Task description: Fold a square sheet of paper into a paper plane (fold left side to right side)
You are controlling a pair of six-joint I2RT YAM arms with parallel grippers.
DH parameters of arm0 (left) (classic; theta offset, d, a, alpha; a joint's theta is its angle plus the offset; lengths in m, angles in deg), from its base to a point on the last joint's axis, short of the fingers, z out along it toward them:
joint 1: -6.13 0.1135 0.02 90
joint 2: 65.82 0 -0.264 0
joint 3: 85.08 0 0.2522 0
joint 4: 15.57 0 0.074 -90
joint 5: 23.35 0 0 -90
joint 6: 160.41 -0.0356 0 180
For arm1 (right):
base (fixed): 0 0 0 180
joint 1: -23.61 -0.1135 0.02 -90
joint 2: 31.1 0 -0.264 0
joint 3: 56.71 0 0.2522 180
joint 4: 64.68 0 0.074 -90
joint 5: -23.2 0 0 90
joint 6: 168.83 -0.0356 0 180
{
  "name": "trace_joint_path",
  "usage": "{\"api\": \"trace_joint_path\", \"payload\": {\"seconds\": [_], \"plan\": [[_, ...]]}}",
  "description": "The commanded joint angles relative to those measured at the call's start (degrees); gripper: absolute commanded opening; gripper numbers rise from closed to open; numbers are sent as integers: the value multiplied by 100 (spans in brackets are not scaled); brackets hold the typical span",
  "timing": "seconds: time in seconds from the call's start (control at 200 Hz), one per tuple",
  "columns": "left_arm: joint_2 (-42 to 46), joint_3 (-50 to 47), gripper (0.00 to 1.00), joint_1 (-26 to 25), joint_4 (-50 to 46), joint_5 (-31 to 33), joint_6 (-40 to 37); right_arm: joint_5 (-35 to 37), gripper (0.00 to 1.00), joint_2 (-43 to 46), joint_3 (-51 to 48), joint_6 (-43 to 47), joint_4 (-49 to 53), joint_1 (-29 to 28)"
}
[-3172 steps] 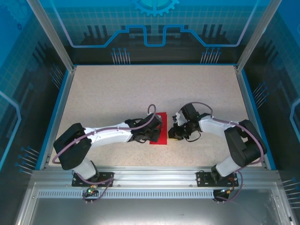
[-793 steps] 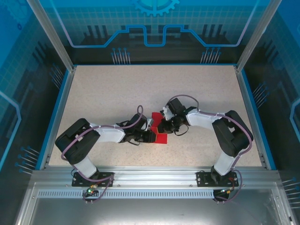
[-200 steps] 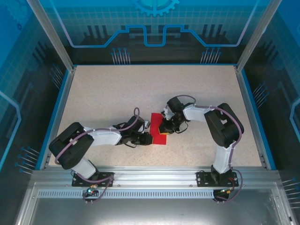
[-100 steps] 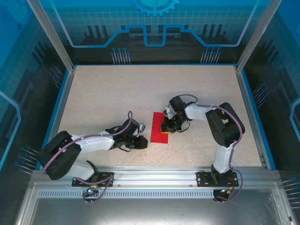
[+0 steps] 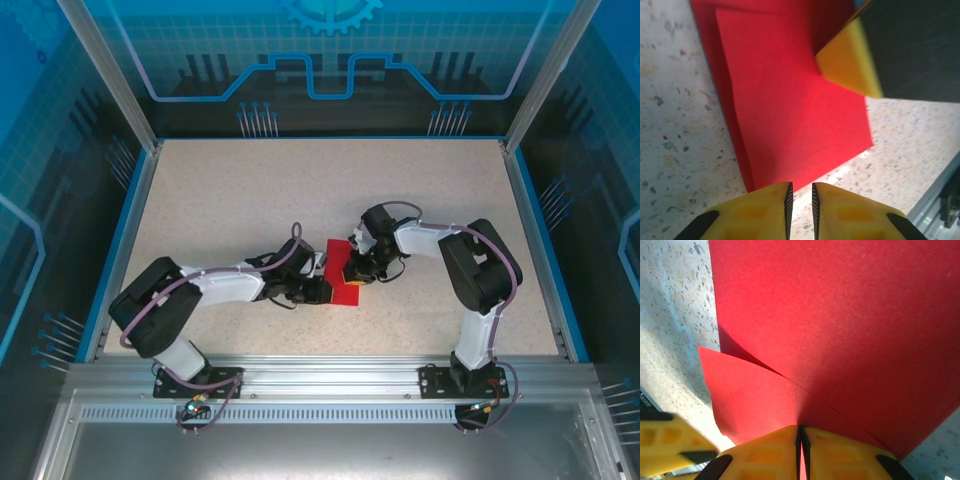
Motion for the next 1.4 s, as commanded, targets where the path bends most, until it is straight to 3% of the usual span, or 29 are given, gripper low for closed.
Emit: {"api": "trace_joint_path", "payload": {"seconds": [0.0, 0.41, 0.64, 0.97, 1.396], "plan": [[-212, 186, 22, 29, 130, -272, -153, 637, 13, -243, -108, 76, 320, 89], [-292, -458, 21, 32, 231, -11, 50, 237, 13, 349, -56, 306, 267, 79], [-169, -581, 19, 35, 238, 33, 58, -272, 12, 403, 77, 222, 182, -307], [-180, -555, 18, 29, 86, 236, 121, -264, 12, -220, 413, 153, 125, -714], [-269, -576, 16, 126, -85, 347, 199, 100, 13, -339, 457, 495, 563, -468]]}}
